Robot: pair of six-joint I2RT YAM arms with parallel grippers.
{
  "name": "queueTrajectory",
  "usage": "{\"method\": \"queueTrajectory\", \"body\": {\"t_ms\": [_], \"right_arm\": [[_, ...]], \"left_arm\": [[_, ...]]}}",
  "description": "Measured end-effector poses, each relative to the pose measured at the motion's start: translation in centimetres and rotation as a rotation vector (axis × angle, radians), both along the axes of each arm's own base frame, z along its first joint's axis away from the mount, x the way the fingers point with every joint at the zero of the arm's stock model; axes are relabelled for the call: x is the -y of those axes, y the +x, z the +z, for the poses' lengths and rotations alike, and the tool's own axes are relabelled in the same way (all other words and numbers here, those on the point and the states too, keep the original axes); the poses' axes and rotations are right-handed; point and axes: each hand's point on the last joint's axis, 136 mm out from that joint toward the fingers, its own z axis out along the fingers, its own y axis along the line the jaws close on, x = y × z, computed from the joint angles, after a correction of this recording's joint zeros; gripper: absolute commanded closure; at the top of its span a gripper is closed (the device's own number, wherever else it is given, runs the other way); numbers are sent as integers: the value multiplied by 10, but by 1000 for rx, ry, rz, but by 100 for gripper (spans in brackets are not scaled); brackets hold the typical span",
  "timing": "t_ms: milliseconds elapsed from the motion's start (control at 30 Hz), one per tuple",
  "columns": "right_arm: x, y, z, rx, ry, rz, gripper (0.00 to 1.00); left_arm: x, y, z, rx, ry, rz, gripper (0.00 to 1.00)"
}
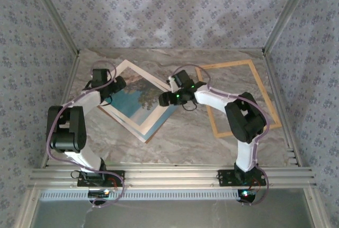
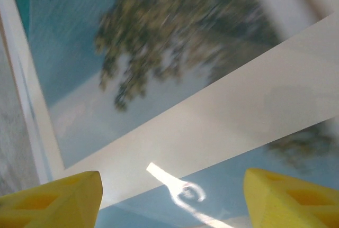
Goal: Put the photo into the frame
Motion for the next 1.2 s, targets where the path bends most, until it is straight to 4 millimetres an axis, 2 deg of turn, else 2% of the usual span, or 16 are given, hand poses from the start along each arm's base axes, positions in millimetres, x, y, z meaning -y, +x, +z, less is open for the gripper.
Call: {"method": "queueTrajectory", "body": {"t_ms": [167,233,333,567,767,1200], "right_arm": [[31,52,4,32,5,-100,31],[33,73,3,44,8,-121,32],[27,93,-3,46,14,-127,33],[7,118,-25,8,33,-102,35],[-6,131,-34,-11,65,-96,35],[-22,145,-40,-51,90,-109,35]], "left_arm": [[18,-9,-8,-24,-39,-52,2],[23,-11,-11,-34,-53,-68,2],[28,-13,-18,-55,-70,-86,3],[33,-20,-32,-93,-95,-109,3],[36,-26,-49,-122,-106,-122,5],[39,-22,-48,-81,-118,-143,5]]}}
